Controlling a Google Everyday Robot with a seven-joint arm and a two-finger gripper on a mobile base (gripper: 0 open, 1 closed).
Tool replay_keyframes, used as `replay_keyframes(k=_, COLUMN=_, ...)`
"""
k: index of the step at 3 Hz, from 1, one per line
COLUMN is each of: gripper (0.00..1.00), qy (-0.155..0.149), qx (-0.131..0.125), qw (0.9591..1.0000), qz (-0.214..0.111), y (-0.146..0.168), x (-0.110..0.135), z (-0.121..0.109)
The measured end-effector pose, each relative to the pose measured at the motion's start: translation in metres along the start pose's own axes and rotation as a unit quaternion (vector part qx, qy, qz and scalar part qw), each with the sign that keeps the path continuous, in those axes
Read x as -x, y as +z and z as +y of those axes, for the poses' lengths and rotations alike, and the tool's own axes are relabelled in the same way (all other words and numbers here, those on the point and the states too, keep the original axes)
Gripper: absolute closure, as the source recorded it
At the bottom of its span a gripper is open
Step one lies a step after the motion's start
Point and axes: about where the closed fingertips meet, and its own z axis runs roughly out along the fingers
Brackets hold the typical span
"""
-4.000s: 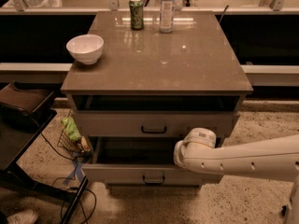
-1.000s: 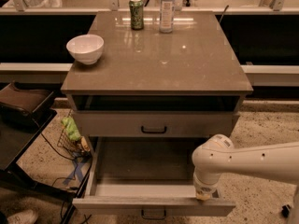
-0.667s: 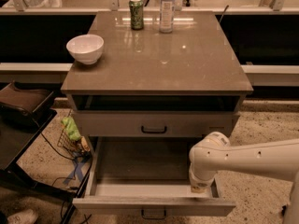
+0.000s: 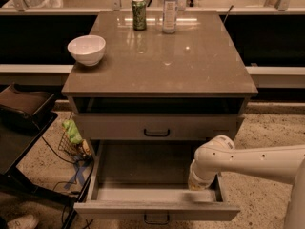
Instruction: Open middle drawer
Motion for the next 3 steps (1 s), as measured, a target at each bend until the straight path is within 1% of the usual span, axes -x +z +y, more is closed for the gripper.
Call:
replay_keyframes(k=1, gripper=1.0, qy=-0.001, qx=0.002, qw=0.9996, qz=-0.027, y=0.015, x=0.0, z=0.008)
replay_keyframes(k=2, gripper=1.0, qy=0.017, qx=0.001, qw=0.9988, qz=-0.047, y=0.021, x=-0.007, z=0.035)
replay_keyframes(k=3, gripper=1.0, qy=0.044, qx=-0.006, qw=0.9976, qz=-0.054, y=0.016, x=-0.021, z=0.065)
